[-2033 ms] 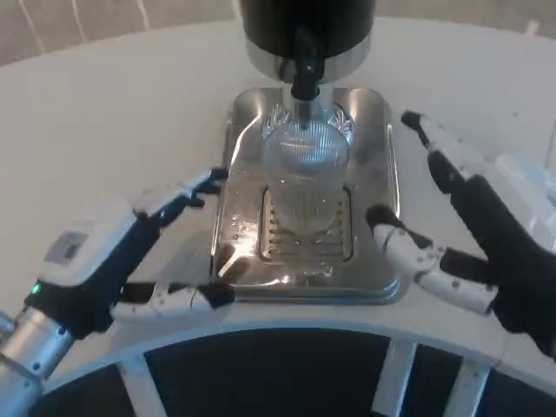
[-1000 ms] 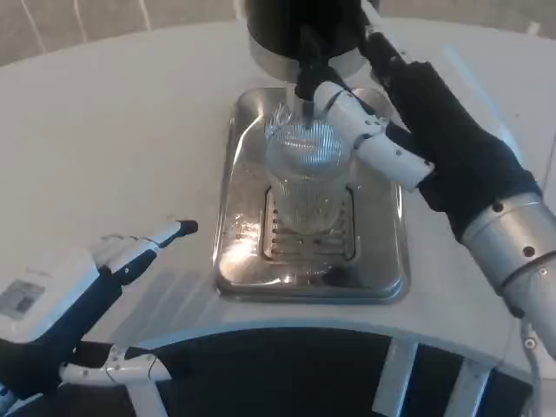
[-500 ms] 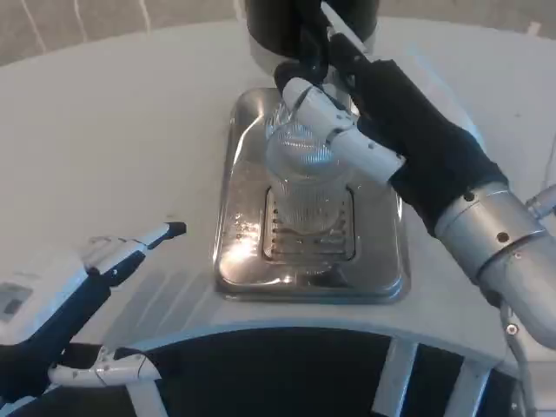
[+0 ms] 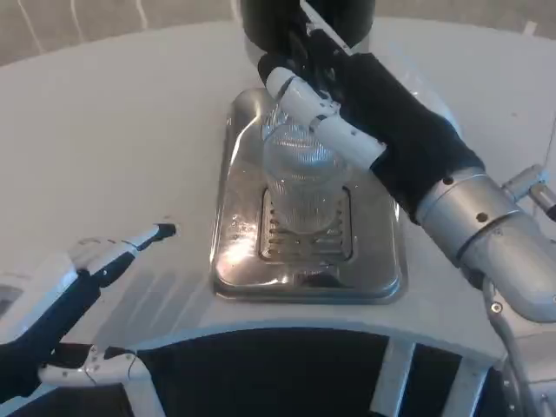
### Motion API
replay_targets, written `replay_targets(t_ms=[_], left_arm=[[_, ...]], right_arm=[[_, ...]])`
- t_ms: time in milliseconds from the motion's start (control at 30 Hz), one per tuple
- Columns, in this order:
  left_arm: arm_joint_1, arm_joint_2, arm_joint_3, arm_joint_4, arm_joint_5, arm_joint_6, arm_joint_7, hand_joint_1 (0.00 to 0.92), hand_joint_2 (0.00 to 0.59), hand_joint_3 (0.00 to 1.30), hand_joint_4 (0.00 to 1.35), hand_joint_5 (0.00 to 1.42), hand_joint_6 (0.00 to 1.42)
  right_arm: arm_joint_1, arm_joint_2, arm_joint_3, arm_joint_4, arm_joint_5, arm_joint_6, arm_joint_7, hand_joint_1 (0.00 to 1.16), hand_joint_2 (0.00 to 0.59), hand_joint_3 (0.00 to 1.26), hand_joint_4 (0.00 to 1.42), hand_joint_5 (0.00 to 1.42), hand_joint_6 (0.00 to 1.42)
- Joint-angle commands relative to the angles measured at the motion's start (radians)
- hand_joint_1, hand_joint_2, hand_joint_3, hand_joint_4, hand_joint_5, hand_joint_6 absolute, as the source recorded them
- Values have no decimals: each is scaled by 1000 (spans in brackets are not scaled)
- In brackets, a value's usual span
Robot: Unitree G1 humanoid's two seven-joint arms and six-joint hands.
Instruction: Grasp the cup under the faucet to collect the drink, then remove the cup.
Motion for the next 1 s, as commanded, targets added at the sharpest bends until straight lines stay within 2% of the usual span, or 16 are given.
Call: replay_targets(t_ms=[33,267,467,800,1000], left_arm=[[20,21,11,-2,-17,1,-16,83,77,145,120,194,237],[28,21,19,-5,-27,2,-23,83,77,146,120,195,237],[32,19,20,-3,-33,6,-31,81,75,146,120,196,237],[34,15,17,-9,-47,15,-42,69,75,147,120,196,237],[31,8,15,-7,-57,24,-54,66,75,147,120,196,237]], right_arm=[[-30,-28,47,-6,11,10,10,209,490,0,0,0,0],[-53,-134,131,-16,-28,-11,47,165,498,0,0,0,0],[-73,-198,206,-19,-82,-36,69,144,484,0,0,0,0],[-114,-237,278,-20,-155,-53,114,108,491,0,0,0,0],[-115,-239,289,-14,-172,-59,125,103,490,0,0,0,0]])
